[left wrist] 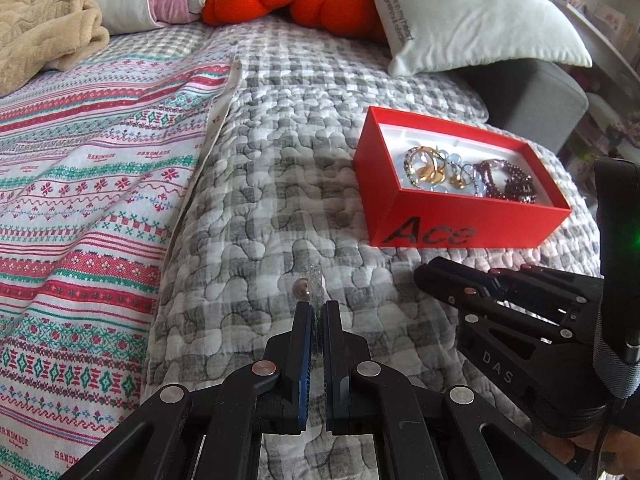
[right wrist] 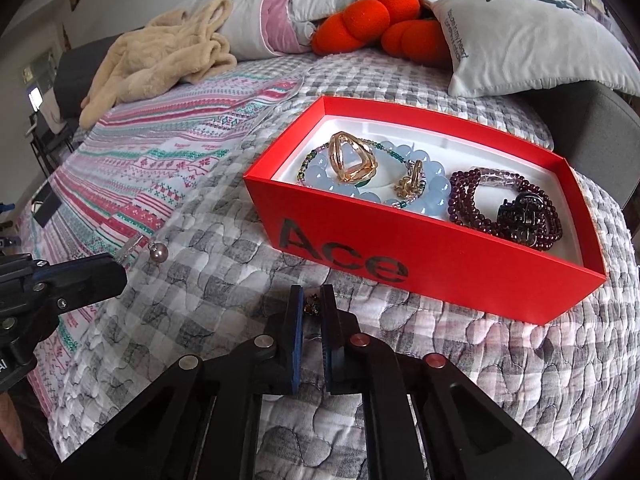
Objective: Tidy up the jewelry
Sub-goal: 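Grasp the small gold stud earring with the right tool while the left tool holds the crystal earring, then carry both earrings over the red box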
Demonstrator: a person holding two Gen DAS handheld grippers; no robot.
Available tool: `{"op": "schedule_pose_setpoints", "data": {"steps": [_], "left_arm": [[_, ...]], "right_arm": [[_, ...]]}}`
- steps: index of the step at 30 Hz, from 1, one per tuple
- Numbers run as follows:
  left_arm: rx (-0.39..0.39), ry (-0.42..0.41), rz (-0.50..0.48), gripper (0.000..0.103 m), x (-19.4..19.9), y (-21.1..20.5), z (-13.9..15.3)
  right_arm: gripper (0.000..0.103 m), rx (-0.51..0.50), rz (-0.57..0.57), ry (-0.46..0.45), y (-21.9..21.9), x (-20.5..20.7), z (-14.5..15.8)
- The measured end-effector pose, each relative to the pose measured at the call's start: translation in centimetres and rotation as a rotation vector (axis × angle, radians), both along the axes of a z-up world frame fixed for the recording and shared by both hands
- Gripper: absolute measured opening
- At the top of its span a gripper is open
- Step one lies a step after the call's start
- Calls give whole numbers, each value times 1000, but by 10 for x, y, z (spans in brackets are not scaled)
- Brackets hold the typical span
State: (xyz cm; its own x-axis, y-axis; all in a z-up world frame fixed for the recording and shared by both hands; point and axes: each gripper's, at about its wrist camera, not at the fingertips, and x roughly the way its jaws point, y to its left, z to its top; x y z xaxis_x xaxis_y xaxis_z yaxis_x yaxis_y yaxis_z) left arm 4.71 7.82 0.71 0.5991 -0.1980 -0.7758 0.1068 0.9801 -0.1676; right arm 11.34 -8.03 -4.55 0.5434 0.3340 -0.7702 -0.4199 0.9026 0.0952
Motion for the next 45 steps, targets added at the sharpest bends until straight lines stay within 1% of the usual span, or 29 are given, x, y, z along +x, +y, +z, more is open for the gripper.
{"op": "schedule_pose_setpoints", "data": {"steps": [7,13,21,27,33,37,42,45], "left_arm": [[-7,-14,-2,0,3,-3,4],[-31,-42,0,0,6,-8,14],[-90,-93,-8,0,13,-21,32],[-127,-113,-36,0,23,-39,38],[-159,-116,-91,0,34,-62,36],[-165,-117,-120,0,42,-78,34],[-150,-101,-123,0,53,-89,26],[-144,-92,-108,0,61,-91,21]], "right_arm": [[8,13,-11,9,-10,-3,9],[8,52,-37,12,-31,-6,29],[8,112,-69,-17,-60,-6,61],[8,150,-123,-40,-83,1,77],[8,165,-174,-45,-106,12,81],[8,177,-198,-44,-119,17,82],[8,179,-213,-35,-129,24,80],[8,176,-217,-30,-132,27,78]]}}
